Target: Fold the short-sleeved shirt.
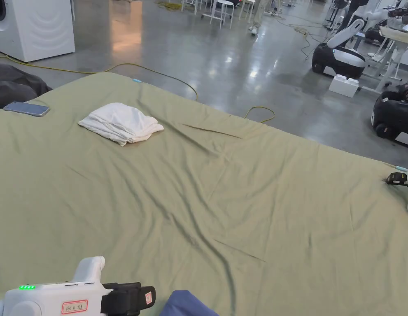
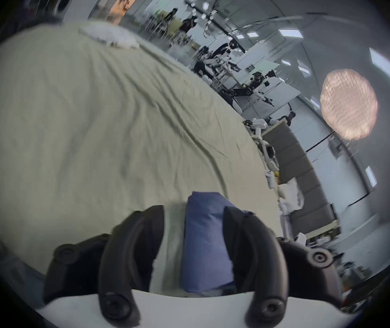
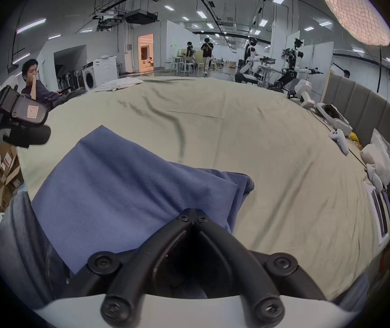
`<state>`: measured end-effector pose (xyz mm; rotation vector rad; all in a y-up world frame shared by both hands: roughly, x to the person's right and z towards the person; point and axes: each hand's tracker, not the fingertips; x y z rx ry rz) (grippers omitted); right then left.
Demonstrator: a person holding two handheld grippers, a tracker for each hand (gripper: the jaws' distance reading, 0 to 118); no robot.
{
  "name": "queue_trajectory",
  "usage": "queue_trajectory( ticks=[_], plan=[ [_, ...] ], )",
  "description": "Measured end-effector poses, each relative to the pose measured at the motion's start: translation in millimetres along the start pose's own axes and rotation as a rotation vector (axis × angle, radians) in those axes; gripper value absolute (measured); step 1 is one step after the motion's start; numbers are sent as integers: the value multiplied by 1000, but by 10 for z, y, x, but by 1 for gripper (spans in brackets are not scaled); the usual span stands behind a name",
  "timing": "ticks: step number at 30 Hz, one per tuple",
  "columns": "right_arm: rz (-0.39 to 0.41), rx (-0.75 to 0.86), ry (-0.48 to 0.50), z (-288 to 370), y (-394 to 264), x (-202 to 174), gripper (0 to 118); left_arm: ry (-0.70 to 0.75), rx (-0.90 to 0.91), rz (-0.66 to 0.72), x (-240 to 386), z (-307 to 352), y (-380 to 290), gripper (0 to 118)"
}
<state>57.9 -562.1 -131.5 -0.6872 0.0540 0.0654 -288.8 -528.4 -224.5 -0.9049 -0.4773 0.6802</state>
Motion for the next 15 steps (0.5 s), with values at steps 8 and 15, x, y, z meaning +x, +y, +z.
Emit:
queue_trajectory(
  ticks=[8, 15],
  plan=[
    [-9, -3, 21, 19, 15, 42, 0, -176, -326, 50, -149, -586, -89, 68],
    [-24, -3, 29, 4, -2, 73, 0, -305, -392, 121, -84, -1020, -205, 68]
  ],
)
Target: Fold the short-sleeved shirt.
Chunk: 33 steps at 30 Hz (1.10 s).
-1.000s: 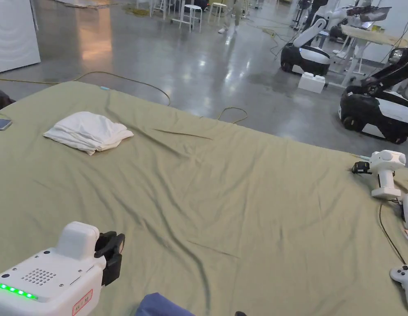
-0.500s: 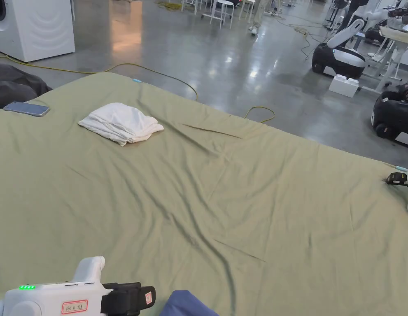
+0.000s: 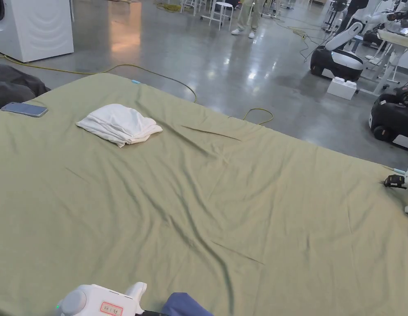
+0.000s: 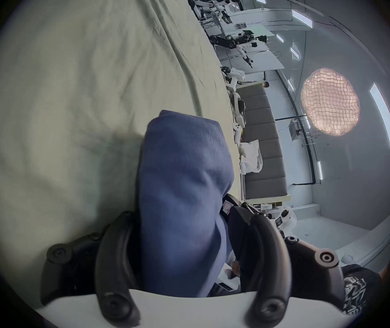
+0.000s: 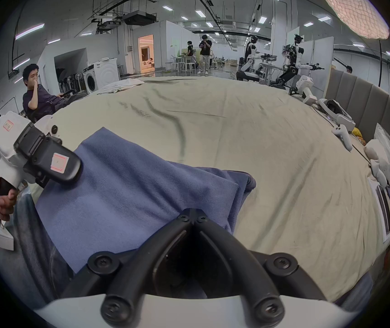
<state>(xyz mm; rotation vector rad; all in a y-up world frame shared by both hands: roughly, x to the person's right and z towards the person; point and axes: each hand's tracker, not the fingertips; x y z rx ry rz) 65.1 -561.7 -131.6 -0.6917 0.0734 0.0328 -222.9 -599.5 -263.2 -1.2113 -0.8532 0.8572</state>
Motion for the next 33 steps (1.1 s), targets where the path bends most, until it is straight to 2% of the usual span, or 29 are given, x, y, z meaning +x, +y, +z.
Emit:
queue_trajectory(
  ticks=[2, 3, 4, 5, 7, 15, 18, 26, 33],
  plan=[
    [0, -1, 1, 0, -1, 4, 0, -6, -7, 5, 23, -24, 24, 67],
    [-1, -1, 2, -1, -1, 5, 0, 4, 1, 17, 81, 5, -13, 63],
    [-1, -1, 2, 0, 0, 7, 0, 23, 7, 17, 100, 13, -34, 49],
    [-2, -1, 2, 2, 2, 8, 0, 82, 23, -9, 113, 26, -47, 29],
    [-8, 2, 10, 18, 16, -8, 0, 88, 19, 18, 32, 40, -66, 26],
    [0, 43, 4, 88, 224, 2, 0, 6, 70, 13, 296, 343, -31, 22],
    [20, 119, -48, 140, 459, 79, 0, 21, 101, -15, 438, 696, 94, 22],
    [-15, 312, -108, 225, 1405, 555, 0, 258, 212, -86, 549, 2198, 735, 22],
    [-28, 442, -171, 330, 2084, 874, 0, 521, 279, -68, 525, 3377, 1201, 22]
  ],
)
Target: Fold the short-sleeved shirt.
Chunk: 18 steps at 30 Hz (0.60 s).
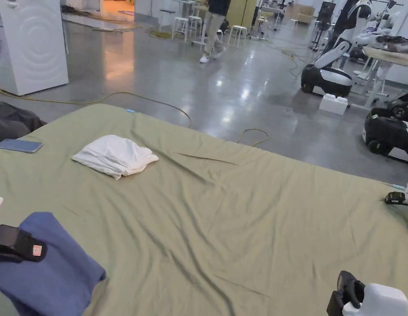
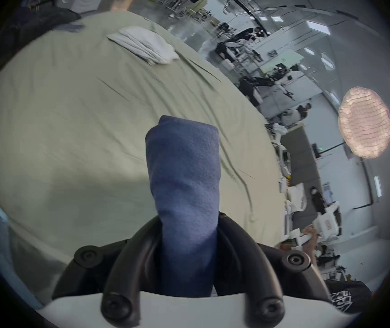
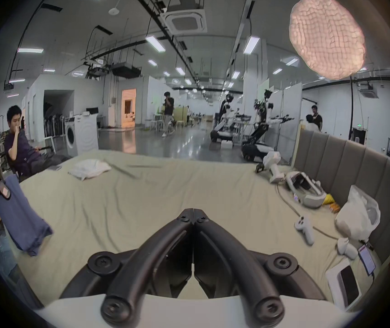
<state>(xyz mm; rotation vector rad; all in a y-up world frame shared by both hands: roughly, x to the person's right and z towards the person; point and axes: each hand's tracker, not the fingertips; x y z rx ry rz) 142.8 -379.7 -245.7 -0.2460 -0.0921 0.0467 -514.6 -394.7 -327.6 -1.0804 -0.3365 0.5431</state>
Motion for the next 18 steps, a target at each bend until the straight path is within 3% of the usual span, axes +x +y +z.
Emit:
queue_trajectory(
  ticks=[5, 12, 14, 16, 18],
  plan=[
    [-27, 36, -30, -44, 232, 135, 0, 99, 40, 43, -685, 312, 382, 22],
    [-44, 30, -48, -26, 207, 231, 0, 233, -13, 151, -738, 195, 68, 24],
    [-60, 21, -53, -29, 175, 259, 0, 267, -16, 138, -871, 133, 39, 32],
    [-70, 8, -52, -34, 149, 280, 0, 327, 0, 152, -867, 157, 9, 51],
    [-83, -3, -43, -49, 129, 301, 0, 356, 57, 140, -911, 283, 26, 57]
  ],
)
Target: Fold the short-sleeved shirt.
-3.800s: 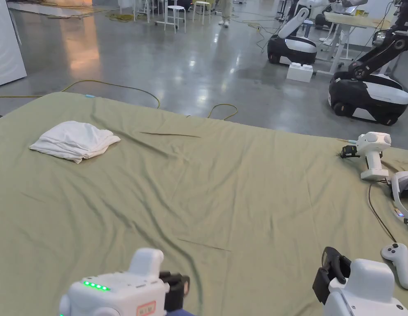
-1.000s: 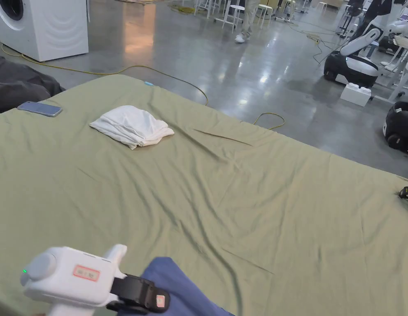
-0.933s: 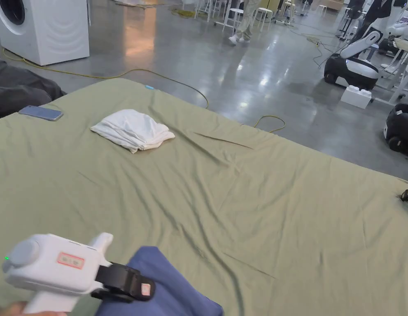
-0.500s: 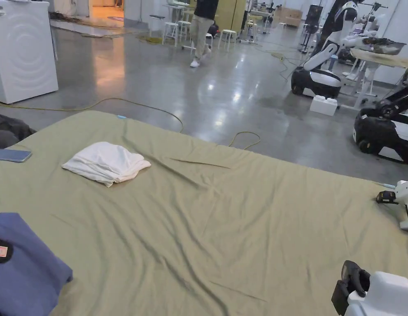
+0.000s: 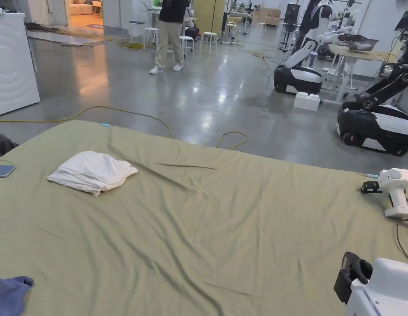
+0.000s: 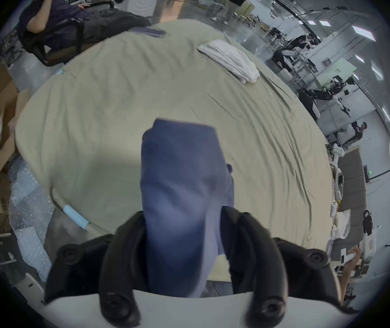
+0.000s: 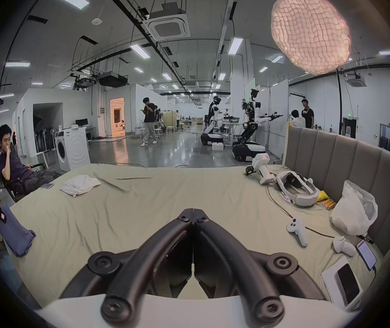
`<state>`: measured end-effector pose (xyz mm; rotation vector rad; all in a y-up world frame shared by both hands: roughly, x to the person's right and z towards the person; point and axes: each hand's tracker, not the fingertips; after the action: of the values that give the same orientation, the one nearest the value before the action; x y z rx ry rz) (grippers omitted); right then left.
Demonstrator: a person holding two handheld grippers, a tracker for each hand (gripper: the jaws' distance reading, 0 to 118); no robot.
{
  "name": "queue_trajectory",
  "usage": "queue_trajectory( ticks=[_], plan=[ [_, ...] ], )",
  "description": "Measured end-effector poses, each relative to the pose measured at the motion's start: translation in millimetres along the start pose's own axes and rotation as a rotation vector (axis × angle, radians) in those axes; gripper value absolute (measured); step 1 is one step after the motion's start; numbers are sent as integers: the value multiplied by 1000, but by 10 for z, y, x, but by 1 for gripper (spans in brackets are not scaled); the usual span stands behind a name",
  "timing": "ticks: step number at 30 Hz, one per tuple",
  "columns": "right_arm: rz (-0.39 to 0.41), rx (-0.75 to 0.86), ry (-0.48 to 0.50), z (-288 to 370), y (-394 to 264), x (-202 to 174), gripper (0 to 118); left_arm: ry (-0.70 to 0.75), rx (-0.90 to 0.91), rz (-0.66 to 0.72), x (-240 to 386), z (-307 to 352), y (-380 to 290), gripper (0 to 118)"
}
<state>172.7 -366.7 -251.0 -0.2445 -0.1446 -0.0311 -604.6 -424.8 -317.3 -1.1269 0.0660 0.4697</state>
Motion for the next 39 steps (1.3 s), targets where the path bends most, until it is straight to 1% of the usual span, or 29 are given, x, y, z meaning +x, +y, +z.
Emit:
queue_trajectory(
  ticks=[6, 8, 12, 16, 19, 20, 23, 26, 28, 30, 32, 35, 36, 38, 39],
  plan=[
    [-22, -21, 15, 0, -29, 36, 0, 141, 170, 55, -132, 436, 58, 60],
    [-23, -22, 16, 5, -39, 40, 0, 171, 227, 73, -60, 642, 42, 60],
    [-29, -22, 24, 27, -48, 48, 0, 146, 321, 106, 72, 875, -44, 59],
    [-36, -27, 33, 25, -85, 65, 0, 122, 373, 0, 499, 924, -326, 58],
    [-39, -35, 43, 39, -117, 65, 0, 67, 390, -97, 933, 763, -611, 56],
    [-48, -43, 49, 39, -123, 71, 0, 49, 398, -118, 864, 655, -527, 55],
    [-61, -53, 53, 54, -152, 94, 0, -40, 372, -226, 1335, 365, -780, 54],
    [-55, -59, 50, 74, -170, 118, 0, -42, 439, -337, 1953, 171, -1099, 49],
    [-53, -57, 47, 90, -167, 129, 0, -77, 497, -372, 2250, -27, -1218, 47],
    [-43, -47, 40, 100, -146, 136, 0, -95, 573, -387, 2601, -117, -1329, 43],
    [-33, -37, 33, 107, -116, 138, 0, -100, 628, -434, 2959, -192, -1445, 39],
    [-21, -22, 27, 121, -77, 131, 0, -112, 708, -474, 3395, -235, -1564, 31],
    [-18, -13, 26, 129, -69, 129, 0, -121, 732, -482, 3607, -223, -1680, 29],
    [-9, 3, 23, 142, -54, 123, 0, -147, 770, -510, 3814, -219, -1747, 28],
    [-5, 8, 16, 144, -44, 118, 0, -159, 776, -520, 3919, -213, -1779, 25]
  ],
)
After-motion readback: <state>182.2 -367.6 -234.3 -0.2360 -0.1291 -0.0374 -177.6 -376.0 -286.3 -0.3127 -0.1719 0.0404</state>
